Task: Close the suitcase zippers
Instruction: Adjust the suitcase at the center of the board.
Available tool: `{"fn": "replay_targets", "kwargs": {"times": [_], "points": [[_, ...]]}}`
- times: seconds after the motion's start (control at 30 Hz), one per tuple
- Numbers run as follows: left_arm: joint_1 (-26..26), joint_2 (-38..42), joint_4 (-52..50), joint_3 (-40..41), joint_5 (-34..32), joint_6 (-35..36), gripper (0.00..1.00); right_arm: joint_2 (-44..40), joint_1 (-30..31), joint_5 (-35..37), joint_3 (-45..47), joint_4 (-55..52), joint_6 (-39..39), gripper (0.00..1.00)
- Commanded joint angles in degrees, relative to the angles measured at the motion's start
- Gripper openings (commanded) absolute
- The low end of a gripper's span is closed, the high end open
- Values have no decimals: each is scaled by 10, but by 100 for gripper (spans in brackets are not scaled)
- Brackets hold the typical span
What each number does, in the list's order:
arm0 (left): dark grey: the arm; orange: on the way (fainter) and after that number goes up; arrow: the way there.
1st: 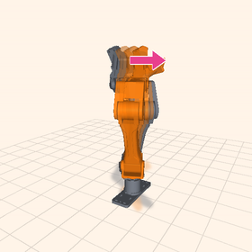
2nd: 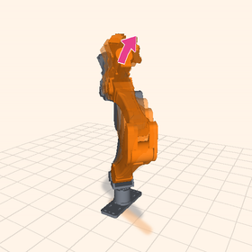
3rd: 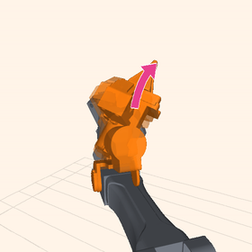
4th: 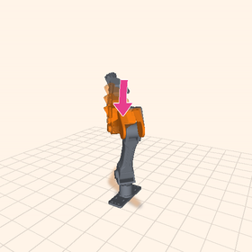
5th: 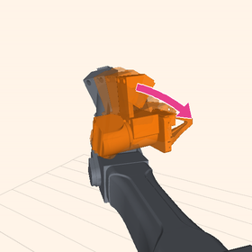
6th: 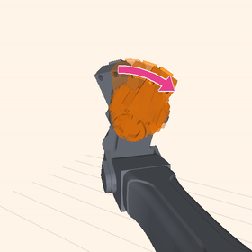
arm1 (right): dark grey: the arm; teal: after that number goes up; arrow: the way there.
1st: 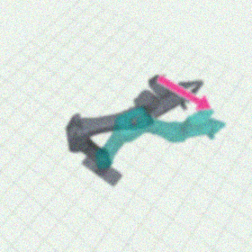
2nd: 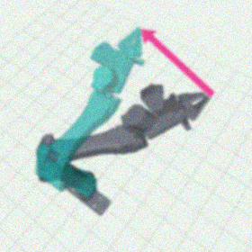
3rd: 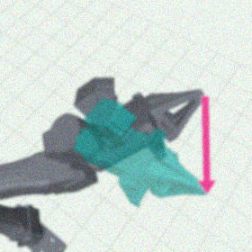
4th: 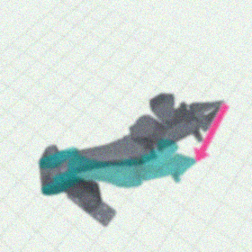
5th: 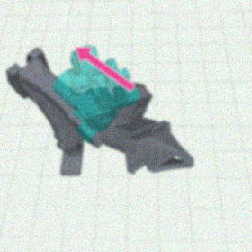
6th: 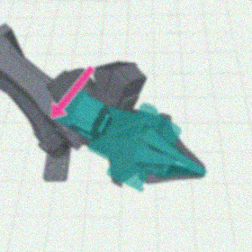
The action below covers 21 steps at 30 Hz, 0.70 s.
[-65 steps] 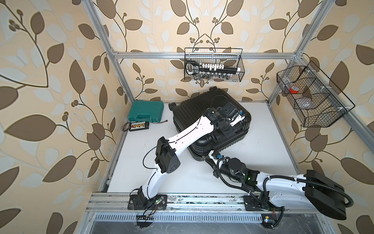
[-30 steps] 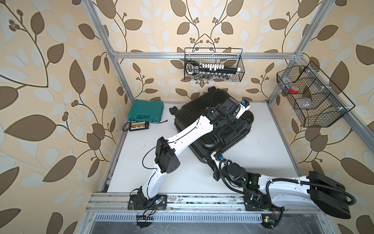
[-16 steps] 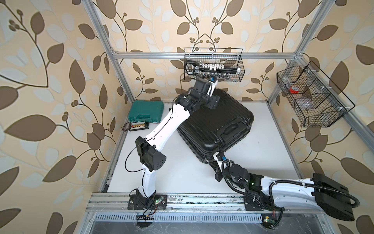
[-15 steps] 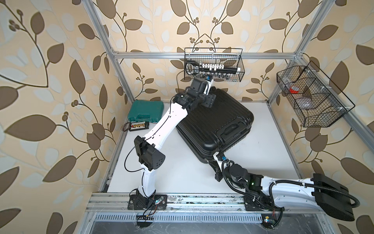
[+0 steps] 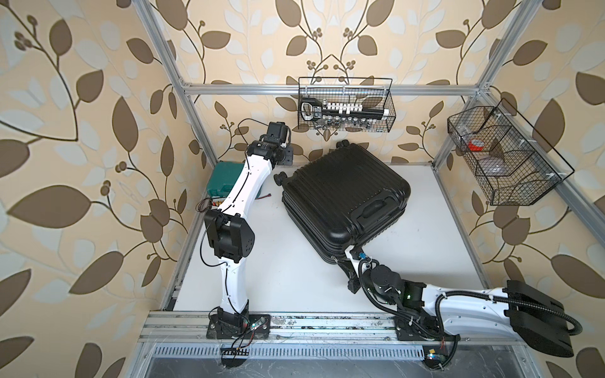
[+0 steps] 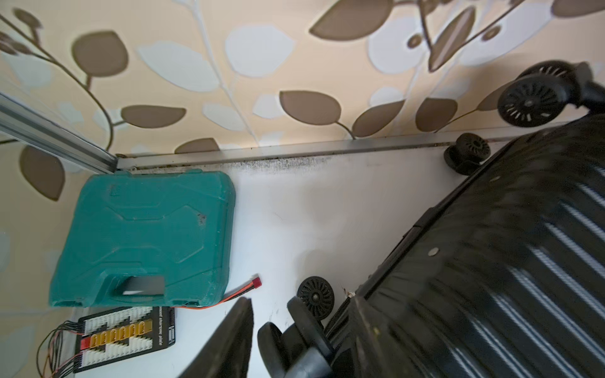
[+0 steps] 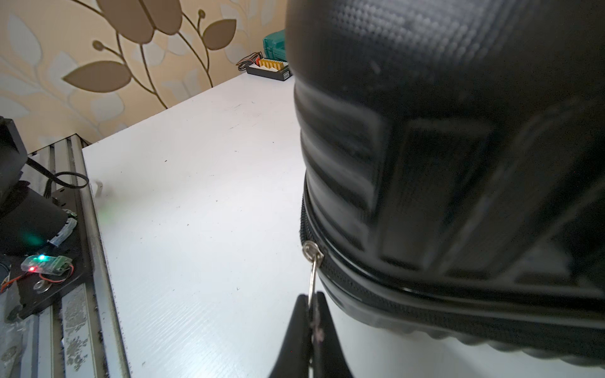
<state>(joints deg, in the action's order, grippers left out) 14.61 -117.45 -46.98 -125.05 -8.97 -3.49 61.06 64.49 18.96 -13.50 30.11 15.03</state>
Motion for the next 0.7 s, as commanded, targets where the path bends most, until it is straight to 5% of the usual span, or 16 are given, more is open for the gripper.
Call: {"fn": "replay_targets", "kwargs": {"times": [0.0, 0.3, 0.67], "points": [[3, -27, -28, -13, 47, 20, 48, -9, -2, 26, 7, -13, 3, 0], [4, -65, -139, -44, 89, 78, 47, -12, -5, 47, -2, -29, 3, 0], [4, 15, -228, 88, 145, 104, 45, -85, -24, 109, -3, -100, 7, 0]]}}
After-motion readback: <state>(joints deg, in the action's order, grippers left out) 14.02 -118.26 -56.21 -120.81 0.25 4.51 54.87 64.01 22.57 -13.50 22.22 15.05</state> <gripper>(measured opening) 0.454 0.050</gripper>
